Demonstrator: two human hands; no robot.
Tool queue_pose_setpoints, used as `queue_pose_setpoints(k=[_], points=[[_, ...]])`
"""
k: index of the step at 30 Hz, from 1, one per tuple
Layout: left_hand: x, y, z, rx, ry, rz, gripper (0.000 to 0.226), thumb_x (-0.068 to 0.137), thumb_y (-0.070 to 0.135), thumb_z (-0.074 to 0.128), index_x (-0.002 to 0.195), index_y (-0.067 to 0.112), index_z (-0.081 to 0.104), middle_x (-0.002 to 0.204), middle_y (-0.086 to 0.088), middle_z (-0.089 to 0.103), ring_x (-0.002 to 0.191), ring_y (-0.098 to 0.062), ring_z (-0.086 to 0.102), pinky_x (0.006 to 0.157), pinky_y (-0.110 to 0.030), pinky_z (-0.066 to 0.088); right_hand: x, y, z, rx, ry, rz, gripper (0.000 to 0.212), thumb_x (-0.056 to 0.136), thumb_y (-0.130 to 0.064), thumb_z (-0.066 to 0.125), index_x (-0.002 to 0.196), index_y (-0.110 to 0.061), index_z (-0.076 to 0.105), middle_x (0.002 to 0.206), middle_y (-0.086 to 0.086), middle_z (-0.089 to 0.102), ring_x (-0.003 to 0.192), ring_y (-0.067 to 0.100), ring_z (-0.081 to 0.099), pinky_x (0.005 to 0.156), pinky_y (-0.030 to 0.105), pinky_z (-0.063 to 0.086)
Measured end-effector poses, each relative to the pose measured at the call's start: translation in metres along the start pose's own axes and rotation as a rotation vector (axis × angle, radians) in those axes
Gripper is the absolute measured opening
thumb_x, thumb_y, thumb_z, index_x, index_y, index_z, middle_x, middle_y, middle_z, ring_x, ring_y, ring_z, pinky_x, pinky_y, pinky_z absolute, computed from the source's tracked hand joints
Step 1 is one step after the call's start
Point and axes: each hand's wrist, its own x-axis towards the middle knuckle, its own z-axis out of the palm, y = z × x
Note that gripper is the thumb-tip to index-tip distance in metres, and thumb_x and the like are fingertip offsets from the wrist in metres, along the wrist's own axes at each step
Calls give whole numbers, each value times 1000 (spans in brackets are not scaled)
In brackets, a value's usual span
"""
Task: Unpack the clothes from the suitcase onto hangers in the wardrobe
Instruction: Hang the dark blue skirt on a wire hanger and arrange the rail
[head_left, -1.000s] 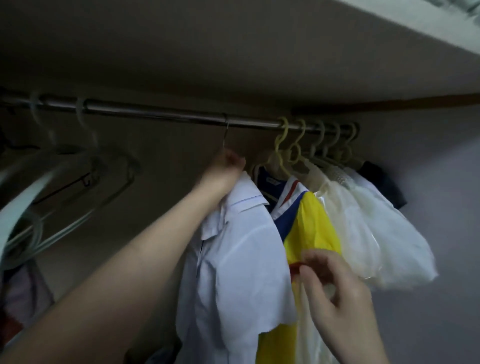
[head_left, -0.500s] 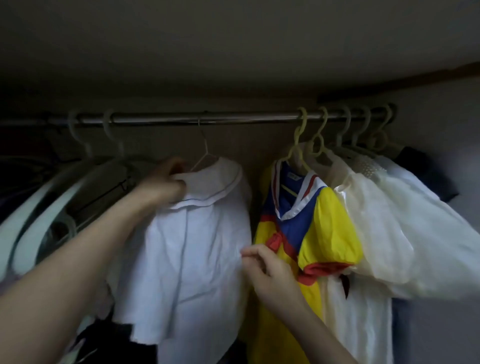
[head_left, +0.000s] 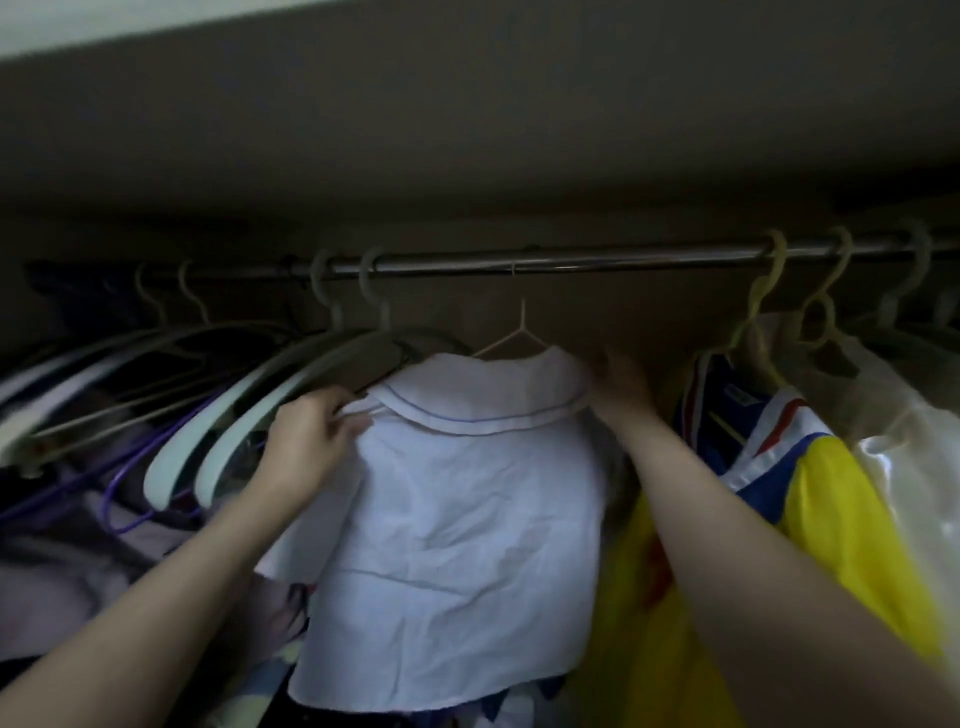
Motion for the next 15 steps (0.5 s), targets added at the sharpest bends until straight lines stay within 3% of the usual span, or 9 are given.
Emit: queue_pose_setpoints(k=[3,5,7,8,9,12,14,15], points=[[8,-1,-18,-144,77,-9,19,91,14,52,81,0,61,83,-17,64,83,-27,59,68,-29,35,9,10,-1,54,-80,36,34,97,-8,38,128,-8,52,137,13,48,125,28,43,103,34,34],[9,-2,-24,-59,116,-8,32,84,19,43,97,-5,61,93,-25,62,89,-39,59,72,-39,41,10,29,4,39,-86,134,38,97,-6,34,133,-7,45,141,13,43,128,29,40,105,35,32],[4,4,-25,-30,220,54,32,86,21,45,112,8,58,103,-15,61,101,-41,55,80,-46,45,4,51,15,-26,-120,239,43,99,-9,33,141,-8,32,147,15,34,132,31,35,108,35,31],[-4,13,-22,-67,241,122,28,89,31,44,109,16,58,102,-5,61,103,-38,55,85,-45,45,0,61,23,-41,-138,282,45,99,-11,35,143,-6,29,147,16,33,131,31,36,105,34,32],[-15,23,-14,-63,213,230,33,92,39,38,105,18,61,101,-3,63,104,-34,56,88,-43,44,-10,71,34,-4,-155,327,45,98,-12,37,142,-5,29,144,16,37,129,32,39,100,32,34],[-66,11,33,368,-271,601,39,81,19,38,105,9,67,112,-15,65,110,-33,51,101,-45,28,-52,106,81,181,-249,445,36,98,-15,39,132,-4,45,133,15,50,118,32,49,95,32,39],[-102,-22,64,451,-389,532,38,70,17,40,92,8,69,104,-15,66,109,-32,52,108,-47,15,-78,137,110,270,-343,580,37,98,-31,38,122,-8,54,124,15,57,108,32,55,96,40,44],[-119,-33,74,477,-371,450,35,67,18,40,86,10,69,100,-12,65,107,-30,51,108,-47,15,-89,152,119,343,-354,652,41,96,-42,39,119,-11,55,120,13,59,102,30,57,93,43,47]])
